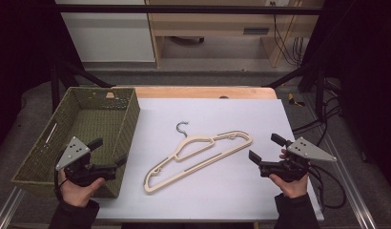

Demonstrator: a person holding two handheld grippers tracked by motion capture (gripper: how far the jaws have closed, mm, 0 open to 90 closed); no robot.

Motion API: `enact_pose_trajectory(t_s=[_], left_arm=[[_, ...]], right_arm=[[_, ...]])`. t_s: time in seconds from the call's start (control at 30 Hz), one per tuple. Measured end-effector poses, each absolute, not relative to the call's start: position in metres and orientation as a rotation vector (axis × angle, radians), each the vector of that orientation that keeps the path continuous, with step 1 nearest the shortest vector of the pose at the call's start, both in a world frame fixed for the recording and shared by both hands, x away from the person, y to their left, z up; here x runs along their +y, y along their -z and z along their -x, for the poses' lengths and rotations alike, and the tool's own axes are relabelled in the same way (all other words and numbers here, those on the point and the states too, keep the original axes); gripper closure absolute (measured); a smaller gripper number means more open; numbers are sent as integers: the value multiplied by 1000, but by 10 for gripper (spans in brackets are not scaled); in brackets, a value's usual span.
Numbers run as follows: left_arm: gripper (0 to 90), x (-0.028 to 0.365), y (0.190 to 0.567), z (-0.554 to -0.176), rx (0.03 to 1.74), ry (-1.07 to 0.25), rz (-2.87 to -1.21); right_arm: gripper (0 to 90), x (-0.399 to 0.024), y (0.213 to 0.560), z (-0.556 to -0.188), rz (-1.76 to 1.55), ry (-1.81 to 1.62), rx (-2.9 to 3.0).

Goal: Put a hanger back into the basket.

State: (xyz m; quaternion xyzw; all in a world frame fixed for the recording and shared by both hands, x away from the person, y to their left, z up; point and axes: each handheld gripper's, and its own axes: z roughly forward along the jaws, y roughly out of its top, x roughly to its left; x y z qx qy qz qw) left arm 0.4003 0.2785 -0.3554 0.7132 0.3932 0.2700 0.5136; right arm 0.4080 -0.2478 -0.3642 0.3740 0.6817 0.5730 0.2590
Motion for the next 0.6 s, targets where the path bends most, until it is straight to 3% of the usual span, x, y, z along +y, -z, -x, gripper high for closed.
enact_pose_trajectory(t_s=[0.6], left_arm=[[68, 234, 366, -413, 886, -575, -1874]], right_arm=[[36, -245, 365, -410, -1018, -1543, 1885]])
